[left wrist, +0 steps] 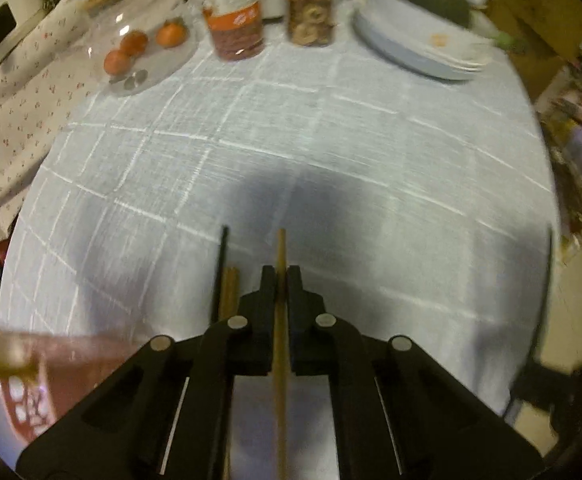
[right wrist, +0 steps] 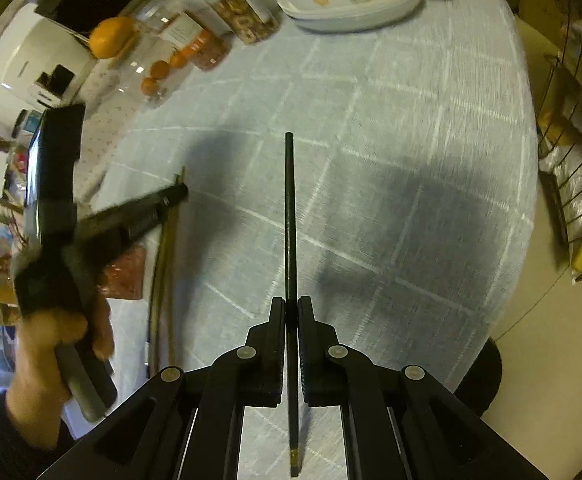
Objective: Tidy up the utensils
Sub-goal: 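Grasp a wooden chopstick with the left tool while the right tool holds the black chopstick, then carry the black and wooden chopsticks up over the pink basket with both tools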
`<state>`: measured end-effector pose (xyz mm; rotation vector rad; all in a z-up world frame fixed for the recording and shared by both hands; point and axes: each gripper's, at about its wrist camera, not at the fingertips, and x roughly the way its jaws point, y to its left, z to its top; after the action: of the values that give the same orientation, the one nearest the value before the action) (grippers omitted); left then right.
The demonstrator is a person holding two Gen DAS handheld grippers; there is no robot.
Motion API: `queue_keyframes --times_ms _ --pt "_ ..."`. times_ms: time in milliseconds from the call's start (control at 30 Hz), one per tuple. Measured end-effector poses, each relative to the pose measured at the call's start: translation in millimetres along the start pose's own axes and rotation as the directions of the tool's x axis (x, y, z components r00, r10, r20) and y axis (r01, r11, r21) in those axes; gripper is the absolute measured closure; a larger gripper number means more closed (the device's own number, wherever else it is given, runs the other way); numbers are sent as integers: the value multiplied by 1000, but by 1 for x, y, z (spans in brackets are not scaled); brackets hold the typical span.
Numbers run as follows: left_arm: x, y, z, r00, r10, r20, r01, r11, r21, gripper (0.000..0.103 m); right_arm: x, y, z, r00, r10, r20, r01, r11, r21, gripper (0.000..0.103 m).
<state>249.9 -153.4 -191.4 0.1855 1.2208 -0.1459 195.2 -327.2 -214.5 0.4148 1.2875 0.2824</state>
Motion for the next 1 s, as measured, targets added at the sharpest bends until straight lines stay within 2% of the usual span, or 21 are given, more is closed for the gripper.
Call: queue_keyframes --times_ms 200,367,567,700,767,867,900,1000 --pt "-76 -8 -44 989 -86 124 74 993 94 97 -26 13 -15 997 -2 82 5 999 -43 97" --pt "-140 6 -80 953 -161 257 132 983 124 97 -55 33 -35 982 5 190 22 990 -138 97" --pt "-183 41 -103 907 -228 353 202 973 110 97 -75 52 -53 963 -13 268 71 976 -205 97" --pt "-207 60 -119 868 -269 418 246 963 109 97 -82 68 -55 951 -54 305 133 960 -245 97" --pt "-219 71 -129 833 -281 476 269 958 97 97 -87 76 -56 944 -65 323 155 953 -260 97" --pt "-230 87 -134 805 -307 507 323 945 58 97 -96 88 -57 933 -58 354 164 946 -278 97" --pt "-235 91 -135 791 -312 527 335 941 55 97 -98 91 -57 931 -54 362 164 945 -282 97" --pt "-254 105 -137 751 -282 597 318 947 48 97 -103 106 -58 926 -40 375 162 940 -301 97"
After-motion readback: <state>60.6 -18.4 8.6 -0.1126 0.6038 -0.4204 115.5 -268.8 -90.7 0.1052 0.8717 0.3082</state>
